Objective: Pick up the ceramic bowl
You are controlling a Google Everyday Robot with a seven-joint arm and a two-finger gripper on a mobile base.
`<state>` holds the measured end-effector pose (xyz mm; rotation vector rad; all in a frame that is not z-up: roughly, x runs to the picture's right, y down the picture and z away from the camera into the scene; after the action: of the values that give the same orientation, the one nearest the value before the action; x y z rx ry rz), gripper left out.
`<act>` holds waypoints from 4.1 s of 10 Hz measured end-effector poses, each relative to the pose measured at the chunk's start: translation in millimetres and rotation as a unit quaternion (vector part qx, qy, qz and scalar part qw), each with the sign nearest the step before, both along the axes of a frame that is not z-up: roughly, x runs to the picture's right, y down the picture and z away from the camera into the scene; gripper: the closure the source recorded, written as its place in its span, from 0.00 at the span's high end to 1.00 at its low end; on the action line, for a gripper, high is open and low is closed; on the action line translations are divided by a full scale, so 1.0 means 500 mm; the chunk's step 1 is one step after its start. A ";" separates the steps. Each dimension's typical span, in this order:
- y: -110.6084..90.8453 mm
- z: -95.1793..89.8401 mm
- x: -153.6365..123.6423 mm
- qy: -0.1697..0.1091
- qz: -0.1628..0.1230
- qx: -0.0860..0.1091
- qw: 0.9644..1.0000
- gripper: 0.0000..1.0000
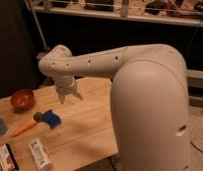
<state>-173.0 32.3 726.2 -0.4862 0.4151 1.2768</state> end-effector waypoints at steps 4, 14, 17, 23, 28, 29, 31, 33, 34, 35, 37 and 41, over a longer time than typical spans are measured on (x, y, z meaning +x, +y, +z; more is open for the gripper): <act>-0.075 0.007 -0.159 -0.087 -0.062 0.039 0.993 0.65; -0.127 0.071 -0.446 -0.265 -0.224 0.071 0.935 0.65; -0.097 0.107 -0.513 -0.307 -0.260 0.050 0.914 0.65; -0.058 0.174 -0.616 -0.361 -0.301 0.032 0.882 0.65; 0.017 0.213 -0.635 -0.382 -0.298 -0.017 0.875 0.65; 0.033 0.217 -0.636 -0.383 -0.298 -0.027 0.874 0.65; 0.056 0.218 -0.645 -0.384 -0.301 -0.041 0.872 0.65; 0.067 0.221 -0.647 -0.384 -0.304 -0.047 0.871 0.65; 0.072 0.225 -0.646 -0.382 -0.306 -0.049 0.871 0.65; 0.079 0.234 -0.644 -0.378 -0.308 -0.052 0.871 0.65; 0.091 0.251 -0.637 -0.371 -0.310 -0.058 0.873 0.65; 0.130 0.290 -0.627 -0.358 -0.310 -0.078 0.877 0.62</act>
<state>-486.4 97.3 871.2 -0.8406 0.0228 0.3832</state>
